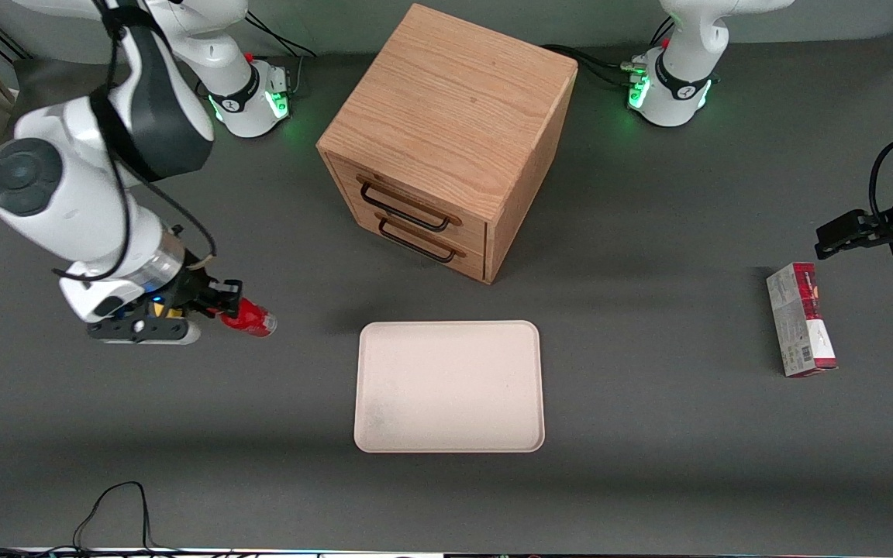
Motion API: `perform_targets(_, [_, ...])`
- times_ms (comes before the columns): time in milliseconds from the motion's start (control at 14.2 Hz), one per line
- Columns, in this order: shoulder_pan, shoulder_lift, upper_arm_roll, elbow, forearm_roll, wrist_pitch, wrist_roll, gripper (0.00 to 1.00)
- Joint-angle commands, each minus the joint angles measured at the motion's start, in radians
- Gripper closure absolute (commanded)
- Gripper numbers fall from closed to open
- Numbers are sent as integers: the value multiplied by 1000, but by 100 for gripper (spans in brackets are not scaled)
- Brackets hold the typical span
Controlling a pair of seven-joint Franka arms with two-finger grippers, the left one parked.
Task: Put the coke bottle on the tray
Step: 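Lift the bottle and carry it toward the cream tray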
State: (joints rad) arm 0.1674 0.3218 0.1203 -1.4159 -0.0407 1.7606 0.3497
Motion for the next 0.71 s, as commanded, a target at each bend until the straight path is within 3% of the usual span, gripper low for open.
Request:
perform_targets(0, [1, 170, 44, 288, -24, -110, 84, 100])
perform_targets(212, [0, 271, 84, 426, -31, -104, 107, 100])
perform_targets(353, [0, 338, 129, 474, -74, -63, 130, 100])
perform_targets(635, [20, 491, 280, 482, -331, 155, 329, 100])
